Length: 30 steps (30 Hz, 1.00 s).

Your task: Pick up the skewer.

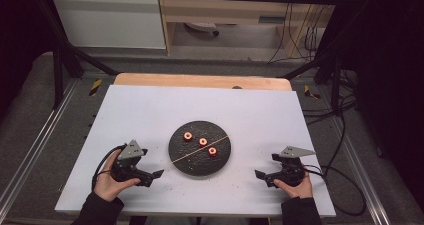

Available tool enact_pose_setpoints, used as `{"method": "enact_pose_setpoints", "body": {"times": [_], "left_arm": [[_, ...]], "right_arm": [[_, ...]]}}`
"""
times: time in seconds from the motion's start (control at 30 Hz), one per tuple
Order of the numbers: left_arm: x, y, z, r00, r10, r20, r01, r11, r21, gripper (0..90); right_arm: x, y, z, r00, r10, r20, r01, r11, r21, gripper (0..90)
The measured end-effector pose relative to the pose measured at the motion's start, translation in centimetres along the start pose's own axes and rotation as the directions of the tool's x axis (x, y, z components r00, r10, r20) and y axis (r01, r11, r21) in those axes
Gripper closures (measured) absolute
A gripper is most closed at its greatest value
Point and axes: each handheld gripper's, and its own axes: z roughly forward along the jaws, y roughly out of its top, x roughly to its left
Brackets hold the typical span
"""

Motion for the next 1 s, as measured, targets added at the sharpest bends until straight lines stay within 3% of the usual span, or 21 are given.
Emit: {"method": "enact_pose_setpoints", "body": {"times": [0.4,1.0], "left_arm": [[-0.7,2.2,0.8,0.9997,0.026,0.002,-0.026,0.9994,0.024,5.0],[-2.5,5.6,4.1,0.9967,0.078,0.019,-0.080,0.9907,0.110,6.0]], "right_arm": [[0.0,0.0,0.0,0.9999,-0.011,0.002,0.011,1.000,0.005,0.6],[0.1,0.1,0.1,0.9999,-0.010,0.003,0.010,1.000,0.016,0.6]]}}
